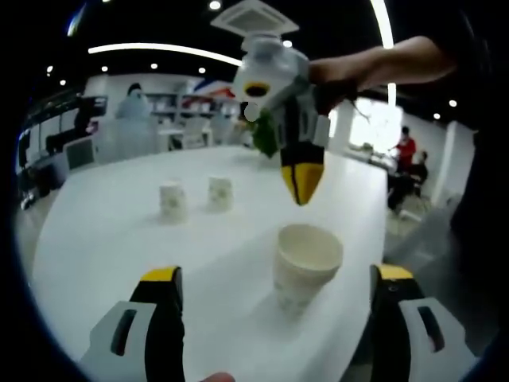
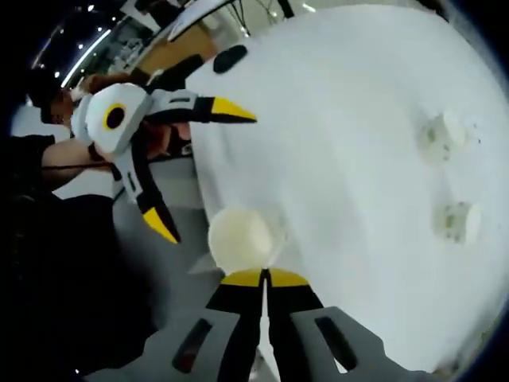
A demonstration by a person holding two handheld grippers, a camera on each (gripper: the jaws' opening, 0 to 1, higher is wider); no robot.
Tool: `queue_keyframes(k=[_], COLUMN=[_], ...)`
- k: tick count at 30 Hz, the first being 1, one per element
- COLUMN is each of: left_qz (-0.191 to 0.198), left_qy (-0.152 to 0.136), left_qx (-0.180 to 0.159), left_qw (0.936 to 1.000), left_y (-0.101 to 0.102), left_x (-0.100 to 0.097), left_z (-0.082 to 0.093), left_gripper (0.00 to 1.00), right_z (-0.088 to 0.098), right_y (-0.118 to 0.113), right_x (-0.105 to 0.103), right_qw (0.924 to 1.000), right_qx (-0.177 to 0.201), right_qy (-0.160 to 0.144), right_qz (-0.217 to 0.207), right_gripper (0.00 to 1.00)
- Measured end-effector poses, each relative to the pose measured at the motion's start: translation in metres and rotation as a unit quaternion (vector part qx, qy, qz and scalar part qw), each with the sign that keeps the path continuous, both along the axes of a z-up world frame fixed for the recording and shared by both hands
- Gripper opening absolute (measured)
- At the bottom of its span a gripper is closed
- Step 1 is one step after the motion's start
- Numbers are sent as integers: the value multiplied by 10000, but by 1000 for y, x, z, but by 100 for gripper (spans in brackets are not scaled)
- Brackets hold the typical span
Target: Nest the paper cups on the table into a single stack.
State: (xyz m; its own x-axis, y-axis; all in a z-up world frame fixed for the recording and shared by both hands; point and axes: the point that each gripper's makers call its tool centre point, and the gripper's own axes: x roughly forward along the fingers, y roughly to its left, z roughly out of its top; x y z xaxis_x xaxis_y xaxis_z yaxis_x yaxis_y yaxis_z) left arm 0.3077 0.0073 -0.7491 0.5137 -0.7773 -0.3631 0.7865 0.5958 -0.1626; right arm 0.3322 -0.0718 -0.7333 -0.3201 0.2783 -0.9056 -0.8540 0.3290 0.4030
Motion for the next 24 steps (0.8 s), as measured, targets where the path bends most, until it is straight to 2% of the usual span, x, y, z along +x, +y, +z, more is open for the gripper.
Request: queue_keyframes(k=[3,7,12,15,20,22,24], left_qz=[12,6,-28,-44,-86,-90,-86], left_qy=[0,-20,-46,-42,-51,-53,-55], left_qx=[5,24,49,57,95,102,103], left_qw=[10000,10000,10000,10000,9999,9999,9999], left_y=[1,2,0,-1,-2,-2,-1], left_x=[0,1,1,1,-1,-1,0], left_z=[1,2,5,5,6,7,8], left_gripper=[99,99,99,99,99,99,98], right_z=[9,17,22,24,28,30,36], right_y=[-5,-14,-25,-25,-21,-18,-15], right_x=[7,8,11,8,5,8,12], right_qw=[9996,9986,9961,9937,9862,9808,9720], right_qx=[181,334,528,696,1135,1366,1679], right_qy=[-182,-185,-362,-314,-297,-415,-542], right_qz=[-77,-374,-611,-825,-1170,-1325,-1549], right_gripper=[0,0,0,0,0,0,0])
